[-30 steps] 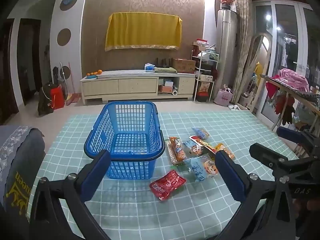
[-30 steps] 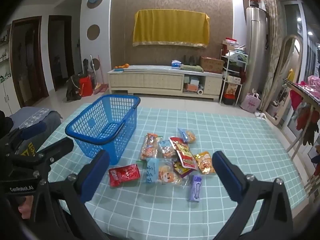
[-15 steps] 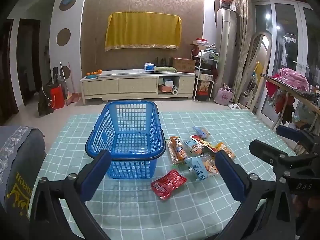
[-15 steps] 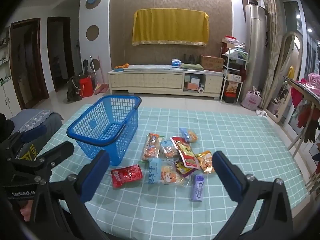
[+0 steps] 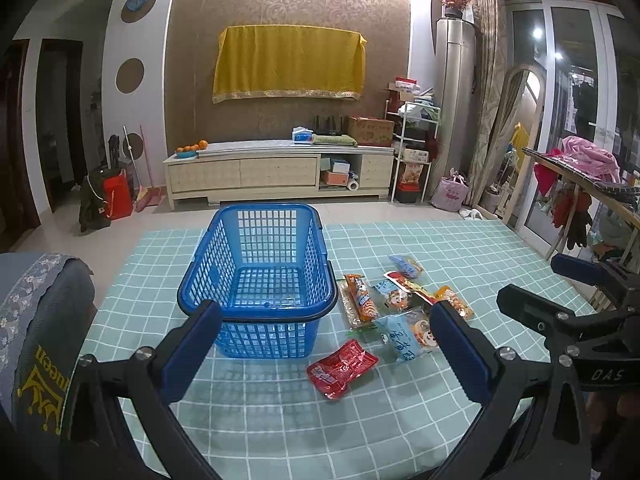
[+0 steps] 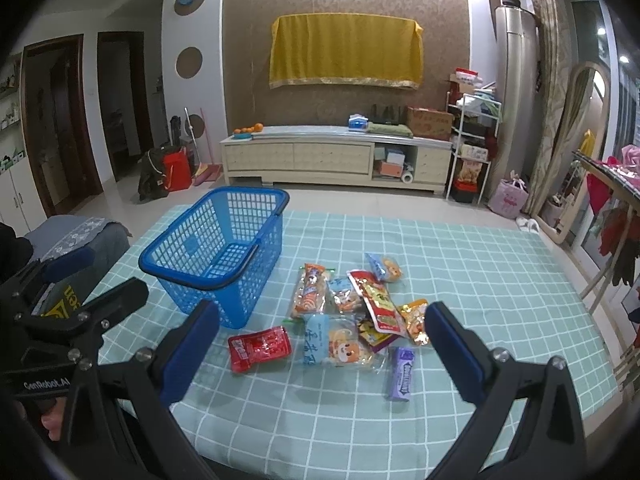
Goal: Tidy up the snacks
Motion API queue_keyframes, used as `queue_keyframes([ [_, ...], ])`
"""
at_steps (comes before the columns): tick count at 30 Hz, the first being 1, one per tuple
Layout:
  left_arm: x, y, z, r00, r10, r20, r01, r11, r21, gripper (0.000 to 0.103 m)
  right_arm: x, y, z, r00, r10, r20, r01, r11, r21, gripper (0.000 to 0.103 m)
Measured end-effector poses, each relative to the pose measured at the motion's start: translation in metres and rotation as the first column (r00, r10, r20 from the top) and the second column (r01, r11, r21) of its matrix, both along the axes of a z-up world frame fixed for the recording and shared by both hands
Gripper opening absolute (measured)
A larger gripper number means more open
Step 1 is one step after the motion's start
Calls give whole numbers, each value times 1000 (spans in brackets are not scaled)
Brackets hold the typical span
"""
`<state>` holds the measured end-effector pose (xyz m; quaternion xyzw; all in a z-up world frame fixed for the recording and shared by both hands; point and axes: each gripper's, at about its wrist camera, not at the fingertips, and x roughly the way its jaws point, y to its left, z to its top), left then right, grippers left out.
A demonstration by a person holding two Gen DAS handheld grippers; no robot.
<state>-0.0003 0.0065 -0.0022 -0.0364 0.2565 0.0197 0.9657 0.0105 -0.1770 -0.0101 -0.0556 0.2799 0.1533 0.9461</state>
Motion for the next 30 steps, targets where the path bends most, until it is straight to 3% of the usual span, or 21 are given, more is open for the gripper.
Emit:
queue_keyframes([
  [30, -4, 4, -1, 1000, -4, 1, 4, 1000, -9, 103, -1, 2, 3, 1000, 10, -9, -10, 1000, -5, 103],
])
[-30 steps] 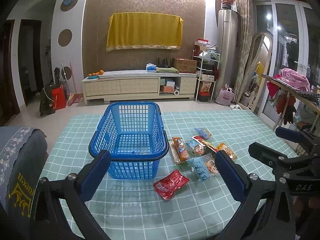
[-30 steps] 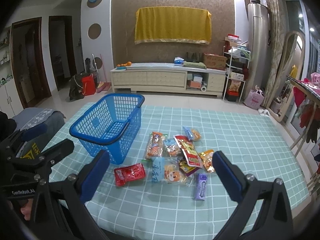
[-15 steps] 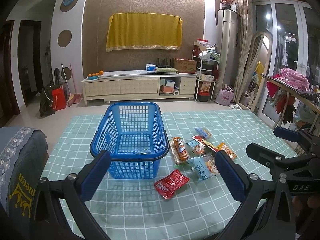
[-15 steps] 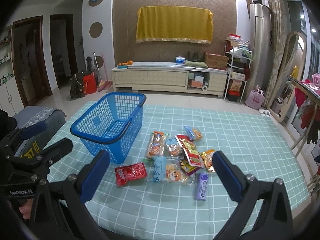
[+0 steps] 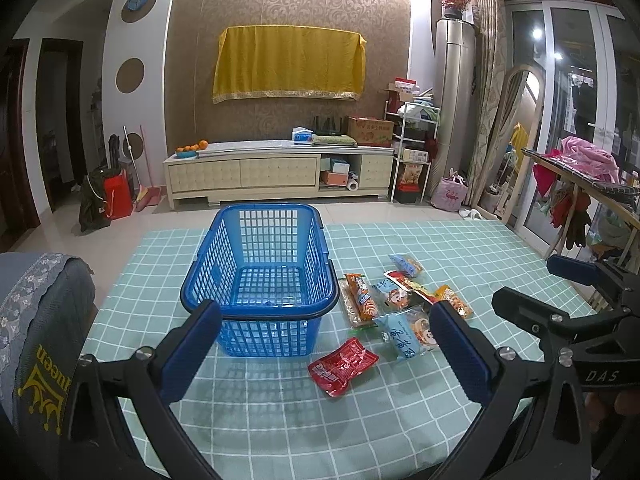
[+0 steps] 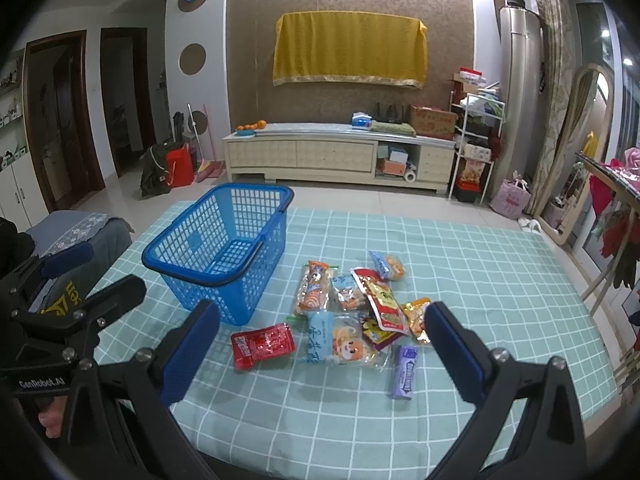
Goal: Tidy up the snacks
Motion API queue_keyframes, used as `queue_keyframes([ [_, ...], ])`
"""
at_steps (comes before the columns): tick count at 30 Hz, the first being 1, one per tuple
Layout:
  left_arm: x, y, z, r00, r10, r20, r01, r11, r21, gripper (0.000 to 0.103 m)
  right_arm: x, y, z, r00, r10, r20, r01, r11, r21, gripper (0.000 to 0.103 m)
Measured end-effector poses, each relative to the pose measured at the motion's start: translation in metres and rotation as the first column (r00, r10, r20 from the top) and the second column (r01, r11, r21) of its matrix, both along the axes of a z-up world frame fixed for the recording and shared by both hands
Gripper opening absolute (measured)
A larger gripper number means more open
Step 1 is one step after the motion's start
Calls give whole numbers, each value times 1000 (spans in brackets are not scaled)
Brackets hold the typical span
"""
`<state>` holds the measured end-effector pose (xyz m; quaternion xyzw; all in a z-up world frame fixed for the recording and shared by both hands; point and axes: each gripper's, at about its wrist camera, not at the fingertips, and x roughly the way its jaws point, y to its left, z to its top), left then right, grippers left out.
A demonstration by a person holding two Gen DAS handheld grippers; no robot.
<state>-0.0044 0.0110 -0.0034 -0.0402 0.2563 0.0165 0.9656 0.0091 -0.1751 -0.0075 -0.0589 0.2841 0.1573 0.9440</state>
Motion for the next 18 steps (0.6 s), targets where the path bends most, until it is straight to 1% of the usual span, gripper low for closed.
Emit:
queue_keyframes([
  [18, -3, 1, 2, 1000, 3, -1, -3, 1000, -6, 103, 0, 0, -1, 1000, 18, -3, -18, 1000, 15, 103],
])
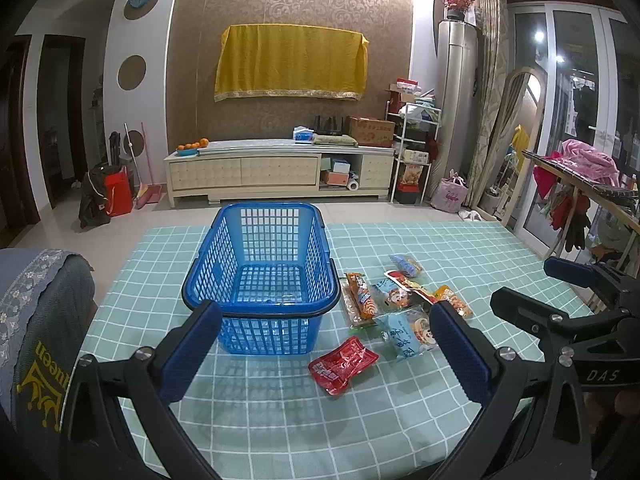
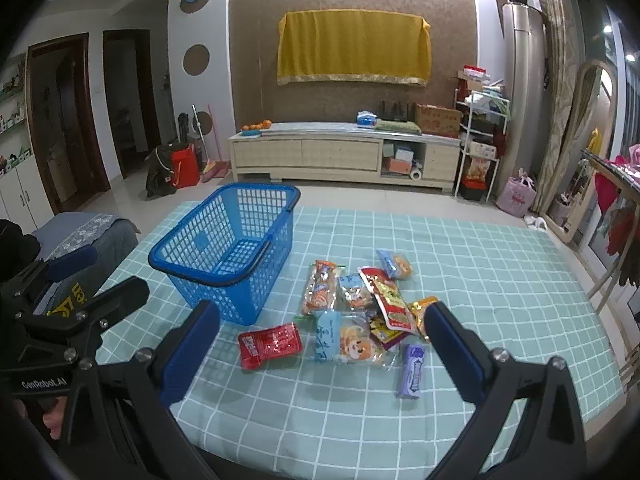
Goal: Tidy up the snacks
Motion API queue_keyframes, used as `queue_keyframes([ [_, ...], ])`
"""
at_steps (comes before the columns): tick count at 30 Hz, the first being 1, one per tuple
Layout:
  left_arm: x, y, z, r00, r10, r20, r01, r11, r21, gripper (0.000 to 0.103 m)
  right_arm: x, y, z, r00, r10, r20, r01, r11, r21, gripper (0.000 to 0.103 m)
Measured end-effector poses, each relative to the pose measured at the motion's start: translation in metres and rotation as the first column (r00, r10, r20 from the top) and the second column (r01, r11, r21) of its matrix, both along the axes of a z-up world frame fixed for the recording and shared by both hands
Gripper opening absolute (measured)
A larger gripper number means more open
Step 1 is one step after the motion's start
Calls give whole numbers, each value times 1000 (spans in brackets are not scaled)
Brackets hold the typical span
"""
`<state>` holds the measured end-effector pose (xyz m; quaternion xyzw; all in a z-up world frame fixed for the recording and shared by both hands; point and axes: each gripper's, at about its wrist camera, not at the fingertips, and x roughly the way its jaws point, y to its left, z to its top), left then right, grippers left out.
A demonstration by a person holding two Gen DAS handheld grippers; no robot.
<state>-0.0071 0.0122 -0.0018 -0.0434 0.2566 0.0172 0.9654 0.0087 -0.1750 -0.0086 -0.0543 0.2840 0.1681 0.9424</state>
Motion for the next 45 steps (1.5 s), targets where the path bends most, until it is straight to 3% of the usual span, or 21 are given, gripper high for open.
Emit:
queue_keyframes([
  [11, 26, -12, 6, 995, -81, -50, 81, 997, -5, 103, 20, -21, 1, 1000, -21, -20, 22, 999, 30, 103],
  [16, 61, -35, 5, 983, -138, -119, 139, 990, -2, 103, 42, -36, -4, 998, -31, -53, 30, 999, -24, 103],
  [24, 109, -76, -12, 955, -195, -222, 202, 979, 10, 103, 88, -68, -25, 982, 36, -184, -41, 999, -24, 103],
  [29, 133, -93, -31, 940, -164, -298, 173, 985, 2, 103, 124, -86, -47, 951, 79, -299, -78, 997, 17, 103],
  [34, 155, -111, -53, 921, -110, -375, 124, 992, 14, 103, 160, -90, -69, 910, 131, -395, -144, 990, -3, 98],
  [42, 178, -110, -85, 874, -12, -486, 20, 1000, 10, 103, 213, -70, -113, 814, 258, -520, -281, 959, 36, 91],
  [45, 183, -113, -92, 864, 30, -503, -5, 999, 52, 103, 229, -58, -130, 787, 277, -552, -324, 946, 13, 91],
])
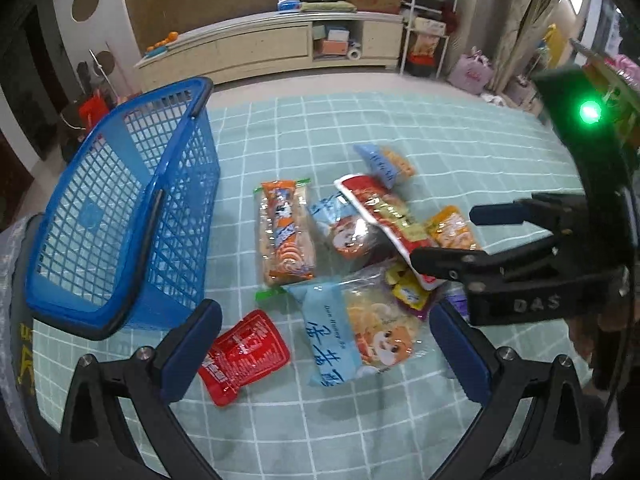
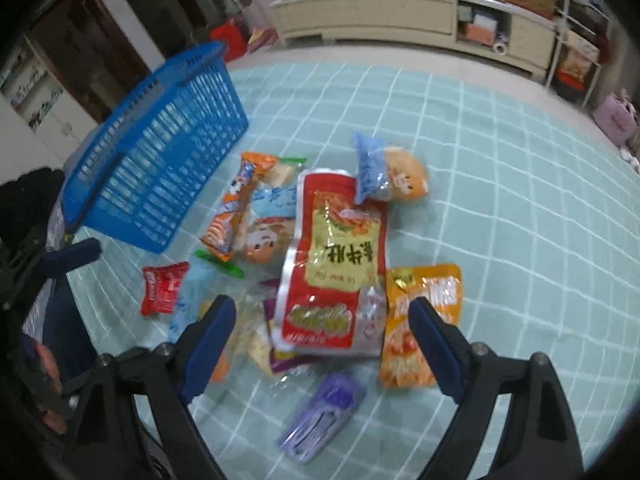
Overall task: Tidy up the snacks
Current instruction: 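Grasp the red-and-yellow pouch with the right gripper while the left gripper grasps the light-blue cake bag, then carry both snacks over the blue basket and release them inside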
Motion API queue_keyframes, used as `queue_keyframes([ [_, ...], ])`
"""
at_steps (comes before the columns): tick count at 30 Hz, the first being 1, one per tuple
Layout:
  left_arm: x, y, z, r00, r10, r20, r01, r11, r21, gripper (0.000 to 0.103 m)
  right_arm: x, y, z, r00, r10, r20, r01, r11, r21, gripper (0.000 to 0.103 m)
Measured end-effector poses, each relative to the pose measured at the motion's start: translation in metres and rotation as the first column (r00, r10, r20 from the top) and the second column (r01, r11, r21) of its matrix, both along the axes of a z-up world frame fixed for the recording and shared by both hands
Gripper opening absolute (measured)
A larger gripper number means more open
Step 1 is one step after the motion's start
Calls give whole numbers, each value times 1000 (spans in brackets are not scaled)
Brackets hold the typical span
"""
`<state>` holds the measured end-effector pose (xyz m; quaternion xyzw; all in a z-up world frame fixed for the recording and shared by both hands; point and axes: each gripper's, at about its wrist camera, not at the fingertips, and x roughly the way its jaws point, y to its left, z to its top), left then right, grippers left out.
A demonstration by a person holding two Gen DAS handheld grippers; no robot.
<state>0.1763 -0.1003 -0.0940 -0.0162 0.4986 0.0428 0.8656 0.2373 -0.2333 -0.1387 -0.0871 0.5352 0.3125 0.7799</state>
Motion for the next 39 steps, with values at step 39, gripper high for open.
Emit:
queue_keyframes([
  [39, 31, -2, -74, 976, 41, -214, -79, 982, -173, 103, -36, -55, -12, 987, -155, 39, 157, 986, -50, 52],
])
